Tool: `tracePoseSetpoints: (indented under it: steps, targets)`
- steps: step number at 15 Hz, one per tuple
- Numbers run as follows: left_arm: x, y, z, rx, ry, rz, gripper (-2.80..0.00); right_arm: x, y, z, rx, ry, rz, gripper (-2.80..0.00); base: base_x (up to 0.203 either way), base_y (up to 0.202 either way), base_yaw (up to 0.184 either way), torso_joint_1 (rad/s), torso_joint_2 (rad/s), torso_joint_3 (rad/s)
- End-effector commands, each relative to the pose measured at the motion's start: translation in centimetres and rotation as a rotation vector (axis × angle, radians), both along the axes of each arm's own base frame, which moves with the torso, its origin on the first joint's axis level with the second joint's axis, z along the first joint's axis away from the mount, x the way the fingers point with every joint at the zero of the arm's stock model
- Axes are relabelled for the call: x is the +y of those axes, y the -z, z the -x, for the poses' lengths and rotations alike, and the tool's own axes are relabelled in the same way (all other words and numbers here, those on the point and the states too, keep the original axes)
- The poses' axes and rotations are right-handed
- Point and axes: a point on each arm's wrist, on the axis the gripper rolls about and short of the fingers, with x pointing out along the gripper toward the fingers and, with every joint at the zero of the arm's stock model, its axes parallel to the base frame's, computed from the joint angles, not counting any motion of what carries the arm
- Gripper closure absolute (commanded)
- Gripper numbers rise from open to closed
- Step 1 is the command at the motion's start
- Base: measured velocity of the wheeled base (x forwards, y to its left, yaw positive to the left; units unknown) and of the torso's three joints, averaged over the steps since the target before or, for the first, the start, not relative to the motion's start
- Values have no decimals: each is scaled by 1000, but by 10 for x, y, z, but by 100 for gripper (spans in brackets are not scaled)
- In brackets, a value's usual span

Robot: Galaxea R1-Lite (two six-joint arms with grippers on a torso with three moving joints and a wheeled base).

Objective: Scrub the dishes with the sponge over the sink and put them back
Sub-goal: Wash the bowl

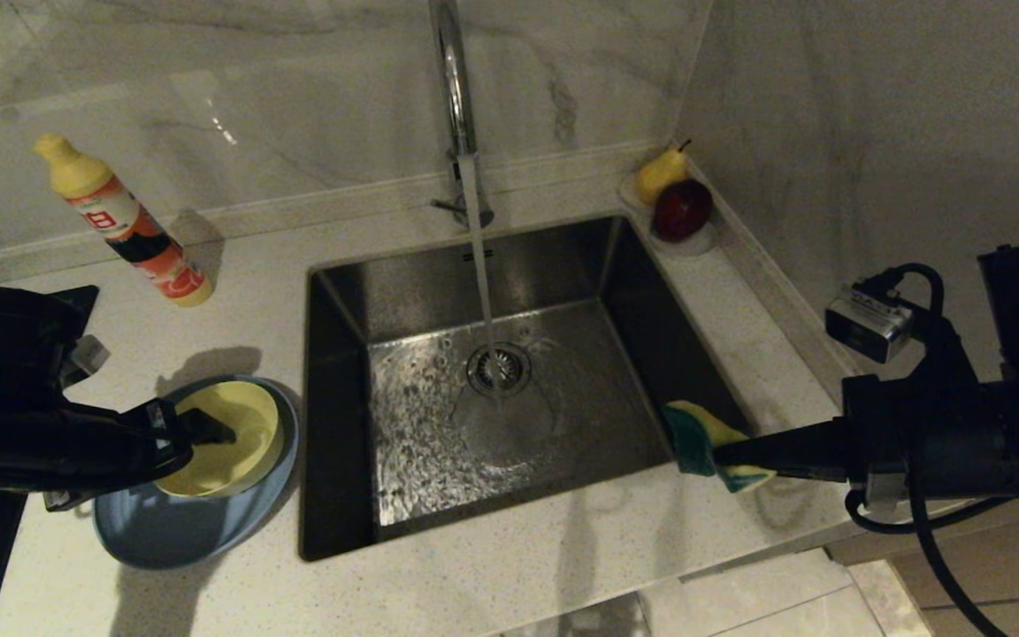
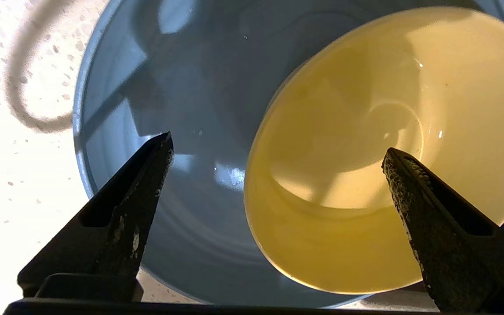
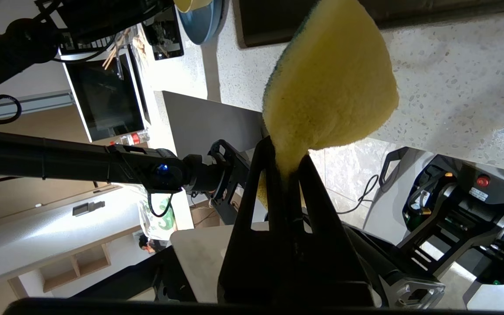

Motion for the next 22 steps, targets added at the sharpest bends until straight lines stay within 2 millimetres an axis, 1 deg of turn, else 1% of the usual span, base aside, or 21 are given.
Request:
tracePoseSetpoints:
  steps: [1,3,7,10,12,13,17,22]
  targets:
    - [-2,1,-1,6,3,-2,-280,-1,-1,2,0,-1,-5,0,0,0,0,0,0,0]
    - [-4,7,-3,28,-8,-20,-280,-2,-1,2,-4,3,-5,0,0,0,0,0,0,0]
    - [-4,7,-5,21,-18,-33,-280,-3,-2,4,-8,4,-7,0,0,0,0,0,0,0]
    - [-4,12,-4,37,-18,-31,-280,-3,-1,4,-1,6,-4,0,0,0,0,0,0,0]
    - [-4,9,-4,26,-20,-33,-280,-4,-1,4,-5,6,-5,0,0,0,0,0,0,0]
    - [-4,6,-6,15,-26,-30,0,-4,-3,5,-11,4,-7,0,0,0,0,0,0,0]
    - [-4,-2,-4,-15,-28,-30,0,-5,-3,7,-12,5,-10,0,0,0,0,0,0,0]
    - [-4,0,-3,-10,-28,-30,0,-7,-3,8,-11,14,-10,0,0,0,0,0,0,0]
